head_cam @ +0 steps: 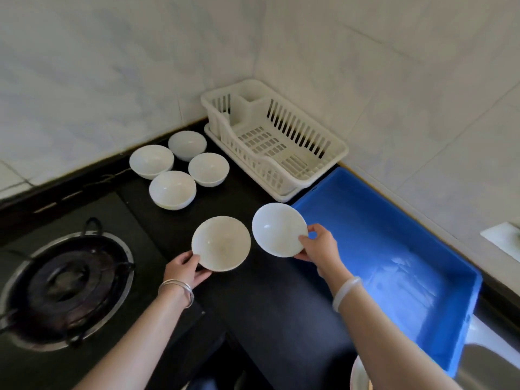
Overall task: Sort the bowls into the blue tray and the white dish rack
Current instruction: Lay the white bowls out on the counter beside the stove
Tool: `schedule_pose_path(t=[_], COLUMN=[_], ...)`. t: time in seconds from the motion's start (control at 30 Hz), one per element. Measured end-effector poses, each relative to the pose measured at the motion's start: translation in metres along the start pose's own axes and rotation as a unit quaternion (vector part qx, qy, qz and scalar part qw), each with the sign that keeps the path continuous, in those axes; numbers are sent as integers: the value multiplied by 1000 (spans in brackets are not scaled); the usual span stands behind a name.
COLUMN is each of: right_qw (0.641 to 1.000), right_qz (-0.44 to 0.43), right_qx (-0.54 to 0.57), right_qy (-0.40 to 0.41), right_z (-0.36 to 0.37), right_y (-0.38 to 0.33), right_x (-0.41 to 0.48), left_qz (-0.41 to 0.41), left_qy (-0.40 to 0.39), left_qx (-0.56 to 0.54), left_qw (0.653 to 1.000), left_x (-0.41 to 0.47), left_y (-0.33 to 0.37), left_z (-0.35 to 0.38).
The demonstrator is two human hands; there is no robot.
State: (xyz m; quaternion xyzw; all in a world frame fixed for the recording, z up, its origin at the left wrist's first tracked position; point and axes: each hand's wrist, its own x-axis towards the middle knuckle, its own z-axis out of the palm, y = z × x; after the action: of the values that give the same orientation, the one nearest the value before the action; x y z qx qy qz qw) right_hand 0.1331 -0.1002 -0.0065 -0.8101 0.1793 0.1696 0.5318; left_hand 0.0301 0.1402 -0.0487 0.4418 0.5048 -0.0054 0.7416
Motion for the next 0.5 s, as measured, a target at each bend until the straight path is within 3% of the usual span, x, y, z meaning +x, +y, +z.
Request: schedule_pose_path(t=[0.2,0.5], right_qw=[998,998], right_qz=[45,52], right_qx=[16,16], right_qy=[-35,-17], right_z=[60,109], right_y=[-30,-38], right_x=[37,75], left_qz=[0,1], left_qy=[43,56], left_qx=[-61,-78], left_qw=[997,995], left_x=[26,48], left_y=[26,43], left_z=[-15,-11])
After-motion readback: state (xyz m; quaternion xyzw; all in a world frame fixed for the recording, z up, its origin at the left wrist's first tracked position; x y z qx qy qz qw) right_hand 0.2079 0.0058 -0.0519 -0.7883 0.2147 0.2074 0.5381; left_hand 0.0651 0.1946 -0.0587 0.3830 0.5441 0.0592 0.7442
